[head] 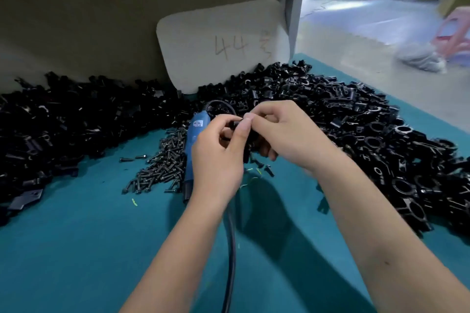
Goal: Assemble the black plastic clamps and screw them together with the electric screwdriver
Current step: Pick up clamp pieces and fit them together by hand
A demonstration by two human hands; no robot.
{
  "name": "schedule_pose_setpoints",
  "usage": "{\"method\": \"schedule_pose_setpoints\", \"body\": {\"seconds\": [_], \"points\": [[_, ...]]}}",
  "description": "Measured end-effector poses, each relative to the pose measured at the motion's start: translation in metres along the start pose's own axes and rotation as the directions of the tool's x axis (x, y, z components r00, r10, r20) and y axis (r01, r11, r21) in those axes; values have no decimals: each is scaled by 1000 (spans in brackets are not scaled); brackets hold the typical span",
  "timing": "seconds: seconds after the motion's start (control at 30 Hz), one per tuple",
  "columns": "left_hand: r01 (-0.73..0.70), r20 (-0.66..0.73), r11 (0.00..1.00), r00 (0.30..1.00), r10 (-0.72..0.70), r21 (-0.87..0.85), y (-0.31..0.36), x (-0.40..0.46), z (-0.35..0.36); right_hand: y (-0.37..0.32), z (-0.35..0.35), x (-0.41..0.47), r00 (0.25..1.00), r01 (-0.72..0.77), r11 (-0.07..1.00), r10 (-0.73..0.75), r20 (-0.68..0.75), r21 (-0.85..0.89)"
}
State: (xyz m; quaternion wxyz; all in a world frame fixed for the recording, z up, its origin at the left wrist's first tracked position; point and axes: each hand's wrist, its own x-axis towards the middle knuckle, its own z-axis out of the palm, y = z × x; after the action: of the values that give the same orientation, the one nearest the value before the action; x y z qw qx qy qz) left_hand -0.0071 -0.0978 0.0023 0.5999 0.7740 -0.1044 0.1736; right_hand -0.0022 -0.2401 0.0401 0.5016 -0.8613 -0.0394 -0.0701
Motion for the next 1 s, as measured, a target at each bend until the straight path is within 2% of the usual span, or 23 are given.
{"method": "schedule_pose_setpoints", "body": {"seconds": [0.07, 0.1, 0.2, 0.3, 0.43, 0.57, 0.7, 0.83, 1.0], "points": [[120, 105, 990, 988, -113, -69, 7, 0, 35, 10, -31, -4, 995, -79, 970, 65, -71, -231], [205, 169, 975, 967, -189, -87, 7, -3, 53, 16, -45, -6, 991, -126, 921, 100, -88, -368], [490, 306, 853, 852, -425, -178, 4, -22, 103, 37, -75, -12, 971, -230, 759, 221, -92, -609], [624, 294, 722, 780, -552, -299, 4, -29, 130, 50, -85, -16, 960, -279, 744, 205, -190, -607], [704, 348, 587, 709, -613, -400, 14, -28, 142, 53, -76, -9, 943, -293, 775, 136, -304, -561], [696, 267, 671, 717, -643, -255, 20, -26, 151, 45, -56, 7, 950, -270, 797, 130, -282, -541], [554, 262, 832, 799, -541, 28, 14, -11, 139, 50, -54, 20, 961, -265, 761, 160, -224, -592], [537, 295, 844, 806, -513, -2, 2, 3, 118, 59, -48, 33, 974, -220, 712, 197, -112, -666], [503, 238, 849, 815, -529, 162, -3, 9, 101, 66, -29, 51, 971, -184, 660, 239, -29, -729]]}}
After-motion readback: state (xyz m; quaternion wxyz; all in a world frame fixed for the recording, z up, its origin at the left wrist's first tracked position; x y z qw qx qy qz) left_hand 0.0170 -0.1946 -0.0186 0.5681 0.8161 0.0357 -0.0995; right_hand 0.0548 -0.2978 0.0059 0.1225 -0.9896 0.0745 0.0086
